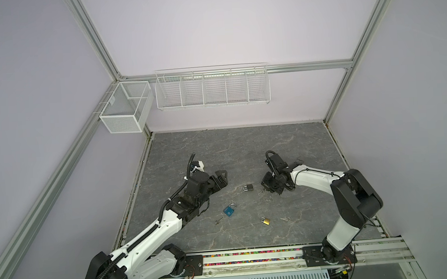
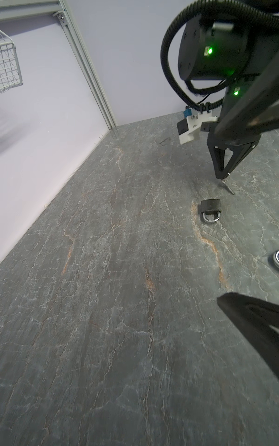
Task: Unlock with the key
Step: 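Lift the key with the right gripper while the left gripper approaches it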
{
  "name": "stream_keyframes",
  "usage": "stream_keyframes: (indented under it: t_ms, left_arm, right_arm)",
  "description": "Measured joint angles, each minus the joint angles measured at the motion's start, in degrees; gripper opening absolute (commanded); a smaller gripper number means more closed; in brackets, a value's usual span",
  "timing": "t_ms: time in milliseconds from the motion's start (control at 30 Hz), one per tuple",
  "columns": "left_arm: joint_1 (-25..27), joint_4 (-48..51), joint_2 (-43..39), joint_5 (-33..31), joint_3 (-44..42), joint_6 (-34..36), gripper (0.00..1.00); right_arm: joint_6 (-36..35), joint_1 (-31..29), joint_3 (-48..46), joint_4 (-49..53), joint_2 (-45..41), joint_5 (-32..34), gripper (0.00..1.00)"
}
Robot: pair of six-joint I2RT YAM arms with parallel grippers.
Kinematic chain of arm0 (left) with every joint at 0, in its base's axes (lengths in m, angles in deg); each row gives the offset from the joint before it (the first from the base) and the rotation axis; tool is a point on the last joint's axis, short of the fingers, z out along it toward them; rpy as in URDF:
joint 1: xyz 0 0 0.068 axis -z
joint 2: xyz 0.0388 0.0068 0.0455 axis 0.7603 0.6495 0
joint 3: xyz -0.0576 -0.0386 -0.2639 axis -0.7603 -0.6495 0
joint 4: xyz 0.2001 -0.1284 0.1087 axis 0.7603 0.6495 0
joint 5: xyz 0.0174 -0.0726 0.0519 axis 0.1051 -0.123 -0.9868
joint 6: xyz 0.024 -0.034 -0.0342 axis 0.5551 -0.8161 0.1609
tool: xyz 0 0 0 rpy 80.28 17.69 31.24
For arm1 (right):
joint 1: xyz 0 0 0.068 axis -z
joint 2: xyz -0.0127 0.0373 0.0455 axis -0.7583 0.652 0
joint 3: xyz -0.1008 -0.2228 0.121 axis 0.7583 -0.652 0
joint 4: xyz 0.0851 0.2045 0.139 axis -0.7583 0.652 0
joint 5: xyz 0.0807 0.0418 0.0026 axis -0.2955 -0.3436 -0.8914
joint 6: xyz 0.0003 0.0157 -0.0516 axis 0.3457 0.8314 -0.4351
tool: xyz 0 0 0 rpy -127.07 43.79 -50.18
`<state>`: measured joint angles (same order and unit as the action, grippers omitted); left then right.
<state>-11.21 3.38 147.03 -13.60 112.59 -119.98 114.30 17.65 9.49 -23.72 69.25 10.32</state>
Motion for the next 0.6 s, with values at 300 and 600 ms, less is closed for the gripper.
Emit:
stream_keyframes:
  t_ms: [300,600]
  left_arm:
    - [0.3,-5.3,-2.4,1.2,0.0,-5.0,0.99]
    - [2.8,-22.6,2.7,3.7,-2.1,-16.9,0.96]
  right_arm:
    - [4.3,0.0,0.0,0.9,-11.8,-0.1,0.06]
    - [10.7,0.0,0.7,3.3,-21.2,0.6,0.07]
